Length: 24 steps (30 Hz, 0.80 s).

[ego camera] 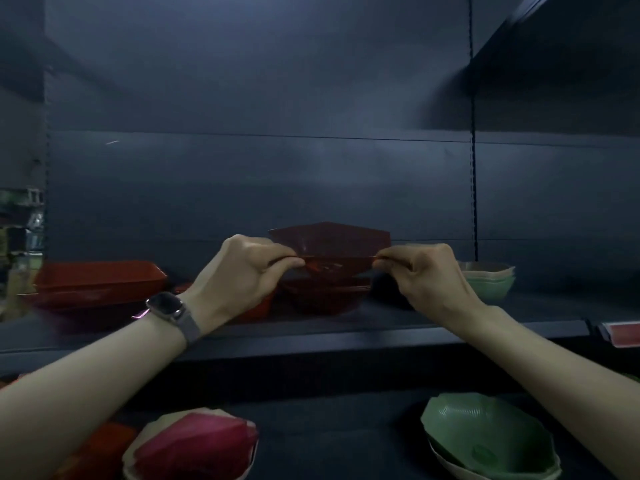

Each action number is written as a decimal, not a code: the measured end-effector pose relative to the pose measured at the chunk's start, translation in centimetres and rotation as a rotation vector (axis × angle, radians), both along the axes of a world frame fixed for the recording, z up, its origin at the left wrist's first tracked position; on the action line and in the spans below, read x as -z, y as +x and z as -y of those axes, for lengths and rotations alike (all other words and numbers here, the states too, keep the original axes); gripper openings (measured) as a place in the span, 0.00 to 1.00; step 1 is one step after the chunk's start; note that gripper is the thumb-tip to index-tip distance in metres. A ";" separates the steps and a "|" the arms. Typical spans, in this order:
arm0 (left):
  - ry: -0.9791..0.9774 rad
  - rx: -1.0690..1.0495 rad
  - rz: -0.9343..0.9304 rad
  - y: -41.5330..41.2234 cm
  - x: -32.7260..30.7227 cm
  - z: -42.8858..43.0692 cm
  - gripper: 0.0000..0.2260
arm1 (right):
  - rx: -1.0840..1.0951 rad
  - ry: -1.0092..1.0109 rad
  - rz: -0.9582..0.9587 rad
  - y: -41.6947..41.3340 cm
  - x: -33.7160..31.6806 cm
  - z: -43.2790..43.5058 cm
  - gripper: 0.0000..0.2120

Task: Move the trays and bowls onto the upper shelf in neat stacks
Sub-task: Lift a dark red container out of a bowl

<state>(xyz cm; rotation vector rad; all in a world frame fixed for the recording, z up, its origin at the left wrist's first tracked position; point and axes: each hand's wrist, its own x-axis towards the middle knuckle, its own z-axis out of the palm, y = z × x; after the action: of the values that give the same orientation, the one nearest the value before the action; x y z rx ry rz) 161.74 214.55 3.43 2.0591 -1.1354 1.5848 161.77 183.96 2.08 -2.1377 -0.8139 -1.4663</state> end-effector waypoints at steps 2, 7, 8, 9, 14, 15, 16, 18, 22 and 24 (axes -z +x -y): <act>0.001 -0.013 -0.014 1.3 -0.6 0.5 0.09 | 0.015 0.032 -0.031 1.4 -0.3 0.2 0.04; -0.033 -0.098 -0.070 4.8 -1.6 1.7 0.14 | 0.086 0.104 -0.088 4.8 -1.1 -0.3 0.05; -0.036 -0.117 -0.092 5.4 -1.6 1.8 0.15 | 0.103 0.119 -0.103 5.3 -1.2 -0.6 0.05; -0.039 -0.129 -0.115 6.0 -1.6 1.9 0.15 | 0.114 0.131 -0.124 5.8 -1.1 -0.8 0.05; -0.028 -0.192 -0.245 7.9 -0.5 1.6 0.16 | 0.139 0.109 -0.230 8.0 -0.1 -1.5 0.06; -0.013 -0.212 -0.263 8.2 -0.1 1.6 0.15 | 0.146 0.102 -0.248 8.4 0.3 -1.6 0.06; 0.003 -0.235 -0.276 8.5 0.2 1.7 0.14 | 0.150 0.101 -0.267 8.8 0.6 -1.6 0.06; 0.036 -0.300 -0.300 9.0 0.6 1.9 0.13 | 0.170 0.096 -0.294 9.4 1.1 -1.6 0.07; 0.069 -0.403 -0.383 9.7 1.1 2.6 0.15 | 0.231 0.077 -0.328 10.6 2.0 -1.5 0.08; 0.068 -0.423 -0.434 9.8 1.4 2.8 0.14 | 0.239 0.073 -0.364 10.9 2.3 -1.3 0.07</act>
<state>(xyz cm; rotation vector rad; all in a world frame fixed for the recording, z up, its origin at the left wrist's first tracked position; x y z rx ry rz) 171.54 211.71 2.05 2.6453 -0.6360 1.1651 172.72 185.29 -0.19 -2.4088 -0.3795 -1.1355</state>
